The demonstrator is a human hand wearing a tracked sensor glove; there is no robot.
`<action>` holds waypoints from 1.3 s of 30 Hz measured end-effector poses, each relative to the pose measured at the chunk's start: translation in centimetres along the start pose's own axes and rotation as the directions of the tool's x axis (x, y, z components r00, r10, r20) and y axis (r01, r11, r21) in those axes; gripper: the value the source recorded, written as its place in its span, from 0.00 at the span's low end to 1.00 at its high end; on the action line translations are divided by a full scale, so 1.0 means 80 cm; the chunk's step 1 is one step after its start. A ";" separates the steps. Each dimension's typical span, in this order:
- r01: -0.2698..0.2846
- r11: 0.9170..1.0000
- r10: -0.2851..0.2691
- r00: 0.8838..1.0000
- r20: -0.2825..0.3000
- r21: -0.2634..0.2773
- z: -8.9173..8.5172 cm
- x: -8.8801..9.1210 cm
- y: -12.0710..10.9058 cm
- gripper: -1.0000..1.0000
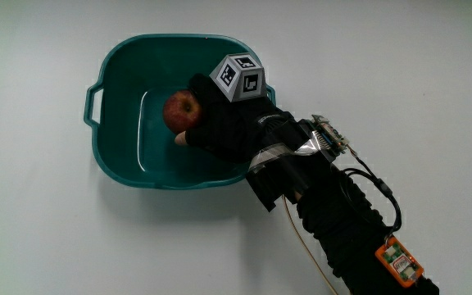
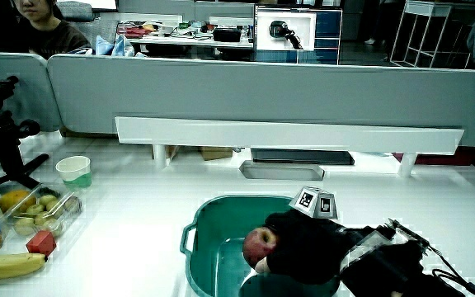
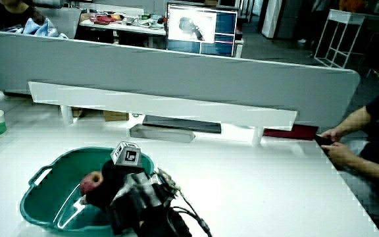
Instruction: Place apple into plate
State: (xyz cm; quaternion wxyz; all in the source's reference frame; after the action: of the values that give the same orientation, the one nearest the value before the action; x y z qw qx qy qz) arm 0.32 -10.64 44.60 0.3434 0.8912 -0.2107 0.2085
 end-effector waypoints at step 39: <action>0.059 0.996 -0.051 0.991 0.121 -0.066 -0.021 -0.030 -0.006 0.15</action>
State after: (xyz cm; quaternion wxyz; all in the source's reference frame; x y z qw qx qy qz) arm -1.80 -8.62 44.24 0.3666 0.8951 -0.2130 0.1381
